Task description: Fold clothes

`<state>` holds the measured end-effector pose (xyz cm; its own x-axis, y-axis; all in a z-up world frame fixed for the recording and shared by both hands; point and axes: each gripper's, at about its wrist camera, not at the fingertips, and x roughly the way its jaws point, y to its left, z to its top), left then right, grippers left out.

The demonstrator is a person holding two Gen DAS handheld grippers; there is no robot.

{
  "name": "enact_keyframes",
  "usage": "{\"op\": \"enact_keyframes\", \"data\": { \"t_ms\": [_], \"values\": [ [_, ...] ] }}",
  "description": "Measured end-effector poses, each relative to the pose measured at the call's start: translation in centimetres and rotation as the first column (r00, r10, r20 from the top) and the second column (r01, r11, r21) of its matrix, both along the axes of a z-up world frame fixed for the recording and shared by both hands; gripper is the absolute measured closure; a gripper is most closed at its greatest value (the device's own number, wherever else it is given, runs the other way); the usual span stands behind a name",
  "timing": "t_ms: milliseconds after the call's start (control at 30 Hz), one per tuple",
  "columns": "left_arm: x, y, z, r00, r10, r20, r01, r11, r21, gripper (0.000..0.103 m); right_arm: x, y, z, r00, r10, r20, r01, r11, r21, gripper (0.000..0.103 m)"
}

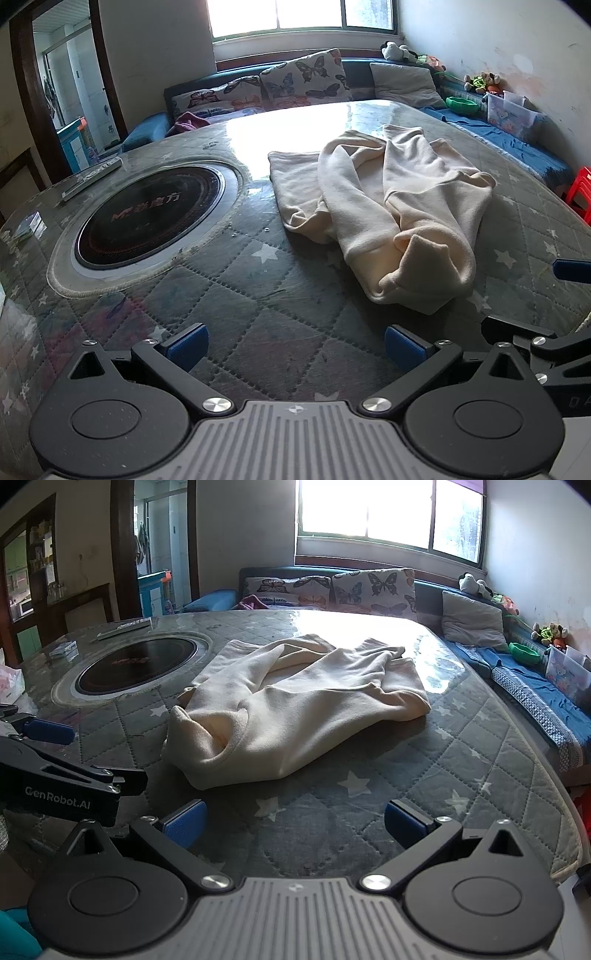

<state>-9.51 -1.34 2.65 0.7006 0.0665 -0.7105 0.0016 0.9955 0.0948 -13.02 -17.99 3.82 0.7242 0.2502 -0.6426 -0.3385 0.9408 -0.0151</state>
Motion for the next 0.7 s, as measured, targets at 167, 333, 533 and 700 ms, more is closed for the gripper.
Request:
{"op": "enact_keyframes", "data": {
  "t_ms": [167, 333, 533, 700],
  "values": [
    [0.07, -0.02, -0.01, 1.0, 0.0, -0.002, 0.0, 1.0, 0.0, 0.0, 0.06, 0.05, -0.03, 1.0, 0.004, -0.003, -0.004, 1.0, -0.003, 0.0],
    [0.14, -0.07, 0.0, 1.0, -0.003, -0.005, 0.003, 1.0, -0.001, 0.0, 0.13, 0.08, -0.06, 1.0, 0.005, -0.004, -0.005, 1.0, -0.006, 0.0],
    [0.27, -0.12, -0.03, 1.0, -0.005, -0.011, 0.005, 1.0, 0.002, 0.0, 0.29, 0.06, -0.06, 1.0, 0.005, -0.008, -0.005, 1.0, -0.006, 0.0],
    [0.4, -0.17, -0.05, 1.0, -0.007, -0.013, 0.007, 1.0, 0.003, 0.0, 0.42, 0.13, -0.06, 1.0, 0.009, -0.01, -0.009, 1.0, -0.008, 0.0]
  ]
}}
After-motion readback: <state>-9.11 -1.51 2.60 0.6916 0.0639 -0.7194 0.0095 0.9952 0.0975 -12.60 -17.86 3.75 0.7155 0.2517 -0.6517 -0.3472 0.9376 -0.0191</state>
